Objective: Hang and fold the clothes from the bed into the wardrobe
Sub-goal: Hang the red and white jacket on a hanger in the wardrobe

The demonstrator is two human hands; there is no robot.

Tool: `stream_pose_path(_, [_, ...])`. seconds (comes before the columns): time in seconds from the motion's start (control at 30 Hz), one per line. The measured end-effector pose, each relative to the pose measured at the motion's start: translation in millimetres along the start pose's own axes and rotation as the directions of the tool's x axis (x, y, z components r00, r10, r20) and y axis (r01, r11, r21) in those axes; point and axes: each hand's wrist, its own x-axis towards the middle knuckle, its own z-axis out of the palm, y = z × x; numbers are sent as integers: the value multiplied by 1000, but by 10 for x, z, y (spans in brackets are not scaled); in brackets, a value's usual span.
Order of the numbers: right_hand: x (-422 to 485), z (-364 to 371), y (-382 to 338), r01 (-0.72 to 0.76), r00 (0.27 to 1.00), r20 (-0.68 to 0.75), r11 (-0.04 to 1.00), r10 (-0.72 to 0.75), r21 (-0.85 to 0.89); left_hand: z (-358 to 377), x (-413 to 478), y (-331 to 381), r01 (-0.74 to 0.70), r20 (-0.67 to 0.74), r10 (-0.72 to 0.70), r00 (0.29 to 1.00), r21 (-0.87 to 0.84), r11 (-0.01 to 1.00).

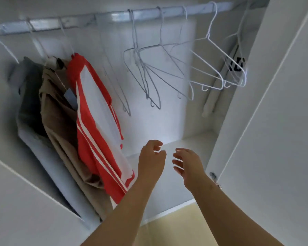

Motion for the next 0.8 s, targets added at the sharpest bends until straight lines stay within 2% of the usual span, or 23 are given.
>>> stream_pose_path(0.13, [-209,-1154,158,-93,989,-108,994,99,56,854,-617,145,73,287,-76,955,24,997])
stream_pose_path(0.27, [-534,-2234,337,-128,961,-229,983,156,135,1593,-1308,317,146,533,-132,836,17,989])
stream_pose_path(0.37, [-801,-2922,498,-124,928,-322,969,189,212,2111,-1749,448,156,625,-154,765,53,986])
stream_pose_path(0.53, [-1378,-4010,837,-48,824,-508,924,251,379,2897,-2620,617,119,796,-179,579,134,984])
stream_pose_path(0.67, [-1859,-4651,1095,66,717,-624,861,310,504,3420,-3293,763,52,880,-199,433,196,979])
stream_pose_path(0.8, [-2321,-5121,1360,197,590,-708,780,389,594,3883,-3990,864,-93,952,-206,226,232,968])
